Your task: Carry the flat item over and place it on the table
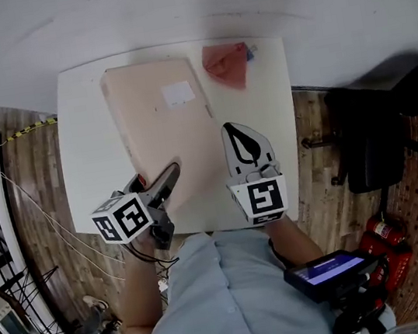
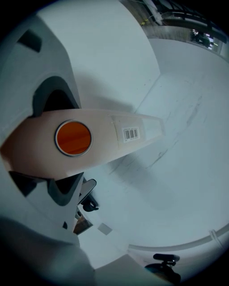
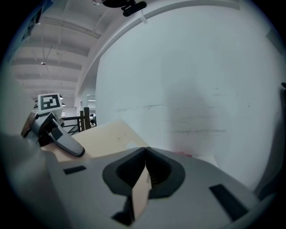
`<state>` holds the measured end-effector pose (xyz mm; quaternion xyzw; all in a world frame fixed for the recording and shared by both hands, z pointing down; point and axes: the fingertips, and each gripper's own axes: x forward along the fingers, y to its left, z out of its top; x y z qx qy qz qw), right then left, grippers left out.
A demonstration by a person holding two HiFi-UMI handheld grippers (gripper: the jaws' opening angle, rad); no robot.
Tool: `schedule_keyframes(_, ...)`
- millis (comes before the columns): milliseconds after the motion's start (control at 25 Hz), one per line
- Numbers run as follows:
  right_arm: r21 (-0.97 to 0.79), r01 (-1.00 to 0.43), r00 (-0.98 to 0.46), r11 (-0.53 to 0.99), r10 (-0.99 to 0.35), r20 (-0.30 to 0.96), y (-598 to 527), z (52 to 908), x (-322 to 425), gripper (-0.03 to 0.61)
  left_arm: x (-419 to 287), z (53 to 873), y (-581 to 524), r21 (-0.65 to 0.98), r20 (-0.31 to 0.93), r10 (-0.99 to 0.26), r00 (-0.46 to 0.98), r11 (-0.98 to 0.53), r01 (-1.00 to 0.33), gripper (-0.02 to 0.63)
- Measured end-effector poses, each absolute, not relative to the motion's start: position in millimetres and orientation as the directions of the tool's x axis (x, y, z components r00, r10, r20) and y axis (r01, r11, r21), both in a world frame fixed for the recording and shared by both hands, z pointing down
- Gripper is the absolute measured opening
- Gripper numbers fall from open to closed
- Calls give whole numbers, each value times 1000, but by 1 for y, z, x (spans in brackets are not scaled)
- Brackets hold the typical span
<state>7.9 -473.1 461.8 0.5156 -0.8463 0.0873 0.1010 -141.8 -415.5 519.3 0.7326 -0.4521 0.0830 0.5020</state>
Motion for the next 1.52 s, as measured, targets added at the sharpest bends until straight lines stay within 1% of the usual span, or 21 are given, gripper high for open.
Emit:
schedule_keyframes(120,-35,-898,-429,439,-855,291,-475,469,-7,8,-148,528,-416,693,561,-569,601,-74,-717,396)
schedule_keyframes(400,-15,-889,-439,458,-842,313,-476,471,-49,8,-173,545,-416,696,580,-526,622,-77,-714,402)
schedule_keyframes(600,-9,-890,-434,456,-840,325,-483,474,-61,9,-194,555,-419,592,646,-513,565,-131,-795,446)
schedule_keyframes(720,-12,-885,-443,466,-832,333,-484,477,-68,9,-207,558,-421,538,671,-531,518,-133,-833,453)
schedule_keyframes(800,-13,-882,-447,471,-829,336,-485,479,-72,8,-216,557,-424,474,689,-551,470,-148,-868,463)
schedule_keyframes(1000,-13,-877,-457,481,-824,336,-490,480,-81,8,-237,550,-434,325,704,-608,368,-185,-928,463)
schedule_keyframes(1520,-2,-863,-480,506,-817,320,-486,471,-92,9,-251,535,-434,285,670,-672,316,-160,-945,459)
